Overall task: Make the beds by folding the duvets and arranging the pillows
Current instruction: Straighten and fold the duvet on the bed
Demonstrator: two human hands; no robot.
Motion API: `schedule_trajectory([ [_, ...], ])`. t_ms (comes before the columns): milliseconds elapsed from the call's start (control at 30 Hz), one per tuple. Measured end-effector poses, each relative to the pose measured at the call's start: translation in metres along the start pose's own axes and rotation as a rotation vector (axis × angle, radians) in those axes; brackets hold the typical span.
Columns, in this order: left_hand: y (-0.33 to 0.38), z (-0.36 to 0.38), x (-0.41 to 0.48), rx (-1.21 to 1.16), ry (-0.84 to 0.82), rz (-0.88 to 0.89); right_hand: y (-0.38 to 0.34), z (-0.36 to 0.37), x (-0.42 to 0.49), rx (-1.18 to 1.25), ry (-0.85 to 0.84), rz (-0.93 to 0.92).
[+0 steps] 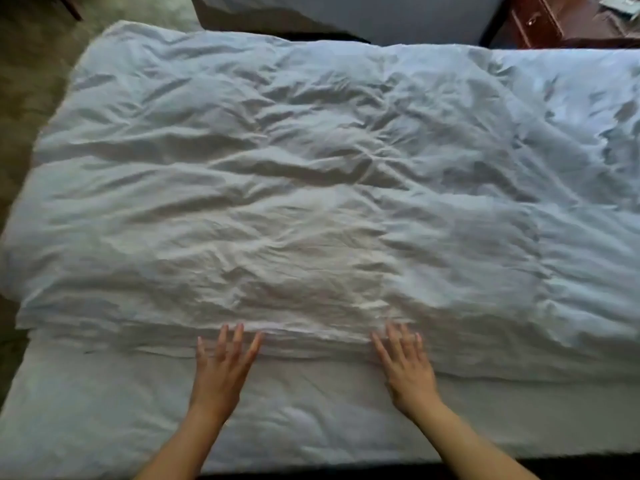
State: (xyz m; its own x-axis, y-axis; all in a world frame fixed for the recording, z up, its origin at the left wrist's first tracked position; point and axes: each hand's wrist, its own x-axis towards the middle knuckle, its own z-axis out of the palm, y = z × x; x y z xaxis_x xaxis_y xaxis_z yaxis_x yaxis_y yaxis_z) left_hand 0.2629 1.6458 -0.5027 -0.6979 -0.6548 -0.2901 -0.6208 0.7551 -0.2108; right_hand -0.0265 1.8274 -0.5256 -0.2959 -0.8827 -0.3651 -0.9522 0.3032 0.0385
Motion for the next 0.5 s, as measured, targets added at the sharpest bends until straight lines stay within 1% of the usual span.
schedule_trajectory([
  [67,-0.006,0.036,0.021,0.041,0.097,0.095,-0.006,0.036,-0.001,-0.066,0.165,0.088],
  [100,-0.013,0.05,0.033,0.032,0.107,0.121,-0.004,0.048,0.002,-0.087,0.203,0.155],
  [167,-0.03,0.054,0.058,-0.039,0.098,0.15,0.003,0.049,0.019,-0.098,0.209,0.292],
  [233,-0.049,0.05,0.081,-0.066,0.195,0.173,0.015,0.041,0.032,-0.096,0.186,0.371],
  [267,-0.055,0.045,0.087,-0.069,0.268,0.179,0.021,0.034,0.038,-0.121,0.175,0.396],
  [300,-0.06,0.032,0.092,-0.121,0.294,0.182,0.028,0.025,0.044,-0.156,0.285,0.389],
  [333,-0.065,0.02,0.094,-0.196,0.301,0.183,0.035,0.011,0.047,-0.141,0.405,0.39],
  [400,-0.084,0.005,0.087,-0.347,0.236,0.129,0.043,-0.03,0.039,-0.028,0.642,0.423],
  [433,-0.1,0.007,0.082,-0.384,0.227,0.077,0.047,-0.046,0.028,0.013,0.74,0.457],
  [467,-0.114,0.014,0.075,-0.435,0.207,0.026,0.048,-0.057,0.014,0.03,0.8,0.489],
  [500,-0.12,0.022,0.068,-0.456,0.185,-0.035,0.048,-0.055,0.001,0.015,0.861,0.475],
])
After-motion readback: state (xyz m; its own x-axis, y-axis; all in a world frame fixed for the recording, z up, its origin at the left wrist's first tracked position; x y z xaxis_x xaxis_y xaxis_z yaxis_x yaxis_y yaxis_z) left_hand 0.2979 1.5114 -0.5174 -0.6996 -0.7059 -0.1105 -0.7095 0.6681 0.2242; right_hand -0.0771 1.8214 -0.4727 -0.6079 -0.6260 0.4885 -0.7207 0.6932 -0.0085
